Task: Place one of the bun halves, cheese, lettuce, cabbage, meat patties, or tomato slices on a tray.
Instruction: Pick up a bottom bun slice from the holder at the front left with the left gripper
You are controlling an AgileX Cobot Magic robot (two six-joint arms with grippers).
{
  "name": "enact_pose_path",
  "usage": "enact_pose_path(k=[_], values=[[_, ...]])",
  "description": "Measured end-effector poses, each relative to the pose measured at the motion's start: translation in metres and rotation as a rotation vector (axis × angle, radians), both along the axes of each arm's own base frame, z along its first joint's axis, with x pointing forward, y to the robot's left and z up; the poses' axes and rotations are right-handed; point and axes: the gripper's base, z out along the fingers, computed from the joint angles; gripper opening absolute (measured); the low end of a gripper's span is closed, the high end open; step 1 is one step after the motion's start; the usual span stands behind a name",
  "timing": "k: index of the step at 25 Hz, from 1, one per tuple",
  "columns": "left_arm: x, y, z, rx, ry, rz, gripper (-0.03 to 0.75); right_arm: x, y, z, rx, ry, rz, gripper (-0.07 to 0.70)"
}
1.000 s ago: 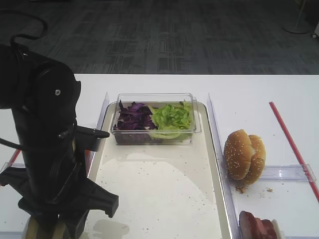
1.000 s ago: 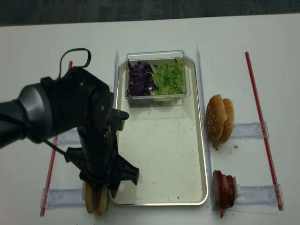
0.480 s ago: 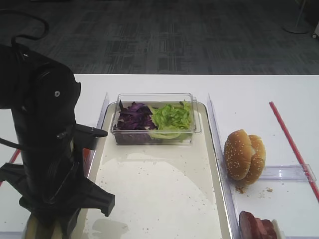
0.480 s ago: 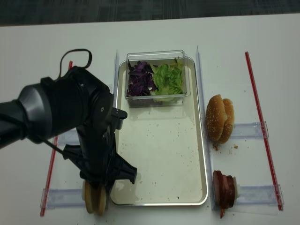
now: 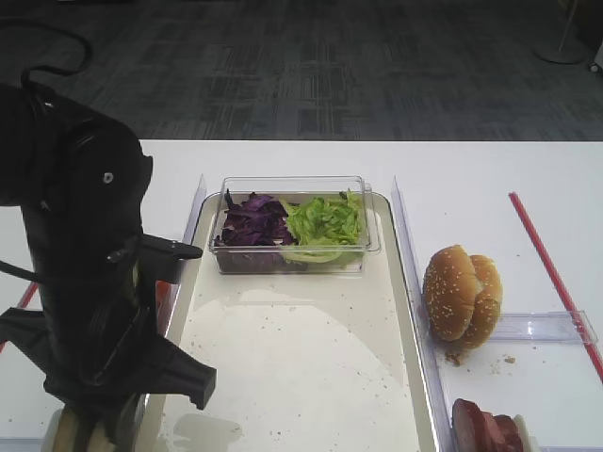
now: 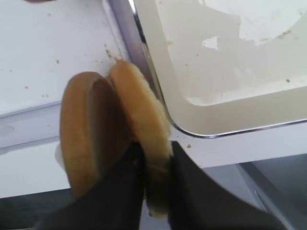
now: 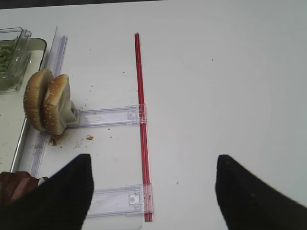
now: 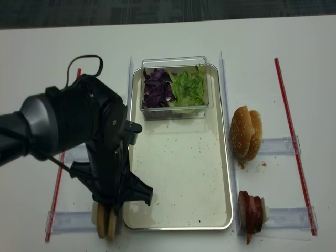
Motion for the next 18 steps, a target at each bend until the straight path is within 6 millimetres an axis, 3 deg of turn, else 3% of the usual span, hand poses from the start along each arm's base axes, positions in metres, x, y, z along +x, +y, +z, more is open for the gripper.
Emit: enact_pose_path(k=[18], values=[[-0.0007, 0.0006, 0.0013, 0.010, 0.013, 0.000, 0.041, 0.0000, 0.0000, 0.0000, 0.000, 0.000, 0.000, 0.552]])
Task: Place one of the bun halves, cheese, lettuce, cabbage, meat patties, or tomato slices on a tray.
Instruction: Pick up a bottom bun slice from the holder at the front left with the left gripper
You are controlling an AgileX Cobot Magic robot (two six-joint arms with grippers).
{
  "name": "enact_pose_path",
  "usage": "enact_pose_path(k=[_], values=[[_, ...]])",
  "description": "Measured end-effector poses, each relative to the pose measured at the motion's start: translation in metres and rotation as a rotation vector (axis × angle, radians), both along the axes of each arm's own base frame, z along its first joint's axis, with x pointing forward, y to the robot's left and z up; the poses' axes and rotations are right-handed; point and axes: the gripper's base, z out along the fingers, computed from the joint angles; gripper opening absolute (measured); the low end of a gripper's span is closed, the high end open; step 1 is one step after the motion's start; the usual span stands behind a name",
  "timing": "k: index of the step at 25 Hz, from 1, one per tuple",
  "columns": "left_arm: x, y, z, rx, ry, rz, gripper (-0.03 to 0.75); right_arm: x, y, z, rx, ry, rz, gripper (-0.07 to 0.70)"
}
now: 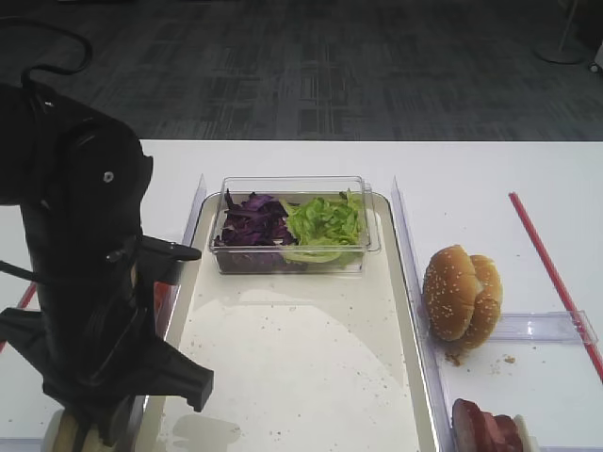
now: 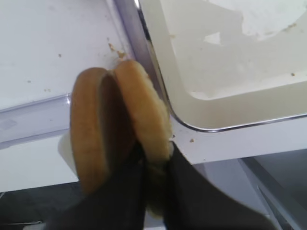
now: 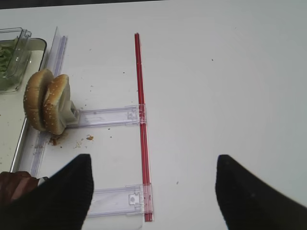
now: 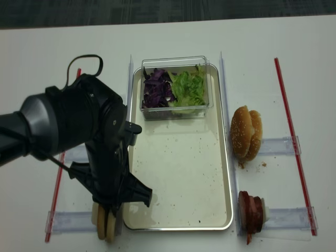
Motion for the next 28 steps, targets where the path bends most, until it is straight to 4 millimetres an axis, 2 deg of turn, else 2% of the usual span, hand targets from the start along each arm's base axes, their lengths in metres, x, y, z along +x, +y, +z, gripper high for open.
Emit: enact_pose_path(k=[28], values=[[0.031, -0.025, 0.055, -0.125, -0.144, -0.036, 0.036, 0.000, 0.000, 0.000, 0.000, 0.000, 0.000, 0.552]])
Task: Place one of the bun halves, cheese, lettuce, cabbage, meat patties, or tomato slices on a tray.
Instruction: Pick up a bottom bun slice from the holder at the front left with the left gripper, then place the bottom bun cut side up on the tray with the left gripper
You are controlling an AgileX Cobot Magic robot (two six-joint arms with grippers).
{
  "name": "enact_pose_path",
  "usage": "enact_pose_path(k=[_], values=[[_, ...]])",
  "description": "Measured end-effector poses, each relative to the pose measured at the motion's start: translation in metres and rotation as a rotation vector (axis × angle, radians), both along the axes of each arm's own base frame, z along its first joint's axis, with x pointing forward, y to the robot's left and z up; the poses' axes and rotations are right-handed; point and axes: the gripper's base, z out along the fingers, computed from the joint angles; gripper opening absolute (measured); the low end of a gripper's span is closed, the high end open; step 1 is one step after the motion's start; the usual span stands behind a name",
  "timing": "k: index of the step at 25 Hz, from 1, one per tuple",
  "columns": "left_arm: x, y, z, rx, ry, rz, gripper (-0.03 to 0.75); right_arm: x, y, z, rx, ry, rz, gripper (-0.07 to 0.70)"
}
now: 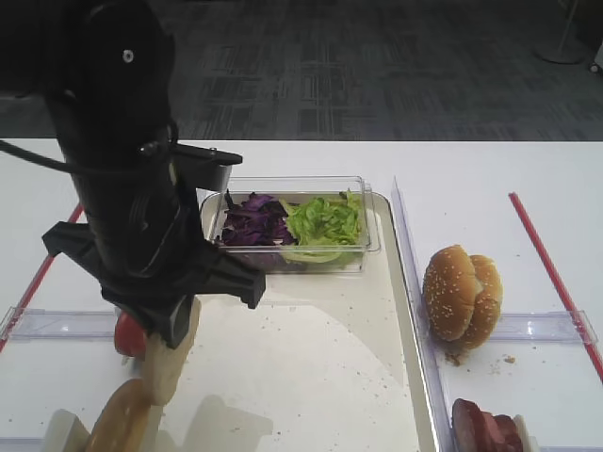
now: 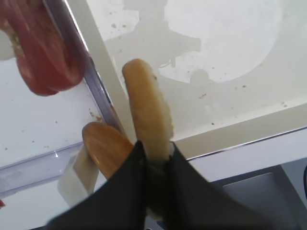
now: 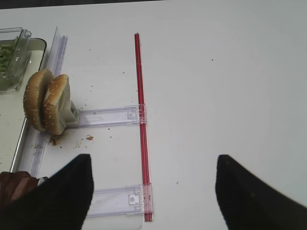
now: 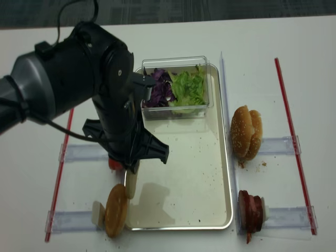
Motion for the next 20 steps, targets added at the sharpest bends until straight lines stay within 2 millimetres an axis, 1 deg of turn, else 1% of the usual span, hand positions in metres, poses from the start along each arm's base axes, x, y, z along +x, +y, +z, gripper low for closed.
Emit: enact_pose_path(k=[14, 20], values=[[0.0003, -0.0003, 0.0000, 0.000, 0.001, -0.008, 0.035, 0.0000, 0.0000, 0.0000, 0.000, 0.000, 0.000, 0.552], [-0.0017, -0.0028, 0.0001, -0.027, 0.022, -0.075, 0.035, 0.0000, 0.0000, 0.0000, 0.000, 0.000, 0.000, 0.552]])
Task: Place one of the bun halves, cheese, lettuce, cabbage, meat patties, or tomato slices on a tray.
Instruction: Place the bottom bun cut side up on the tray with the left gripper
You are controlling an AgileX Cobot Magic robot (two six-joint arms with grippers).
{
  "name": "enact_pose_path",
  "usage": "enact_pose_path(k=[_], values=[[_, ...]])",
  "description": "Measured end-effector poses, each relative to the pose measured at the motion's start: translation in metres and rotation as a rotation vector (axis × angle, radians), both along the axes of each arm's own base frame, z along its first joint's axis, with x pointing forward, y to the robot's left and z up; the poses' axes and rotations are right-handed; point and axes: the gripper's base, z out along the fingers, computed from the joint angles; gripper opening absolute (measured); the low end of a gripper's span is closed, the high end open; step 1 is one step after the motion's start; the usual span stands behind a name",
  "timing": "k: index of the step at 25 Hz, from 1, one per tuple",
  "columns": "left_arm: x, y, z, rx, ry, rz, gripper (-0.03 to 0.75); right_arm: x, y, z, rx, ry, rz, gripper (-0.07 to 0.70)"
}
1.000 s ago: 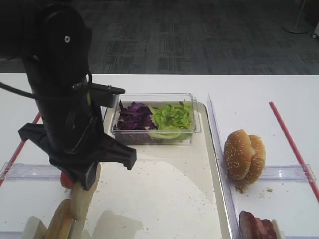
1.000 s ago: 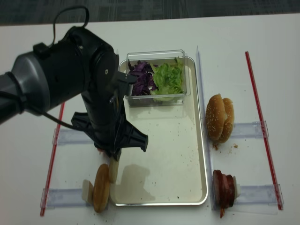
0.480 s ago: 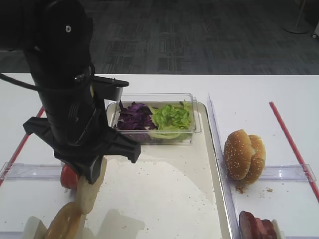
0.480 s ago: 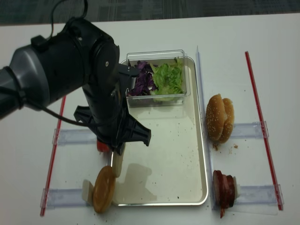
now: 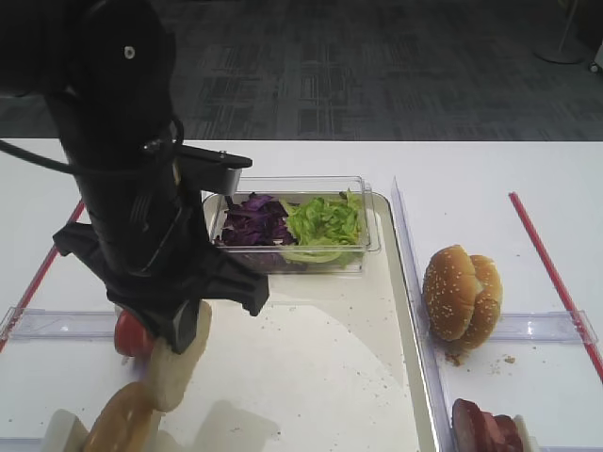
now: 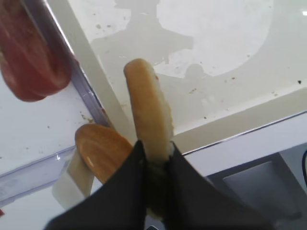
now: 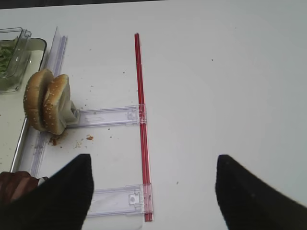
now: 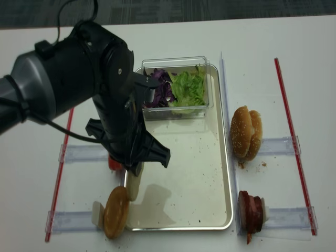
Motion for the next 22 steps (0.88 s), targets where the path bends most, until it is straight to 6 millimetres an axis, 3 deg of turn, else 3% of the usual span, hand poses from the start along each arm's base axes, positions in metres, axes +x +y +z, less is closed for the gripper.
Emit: enact_pose_path(k=[9, 22], values=[[-0.007, -0.011, 0.002, -0.149, 0.072, -0.132, 0.035, 0.000, 0.000, 0.000, 0.000, 0.000, 0.000, 0.552], [0.020, 0.005, 0.017, -0.599, 0.096, -0.213, 0.034, 0.000, 0.000, 0.000, 0.000, 0.000, 0.000, 0.552]])
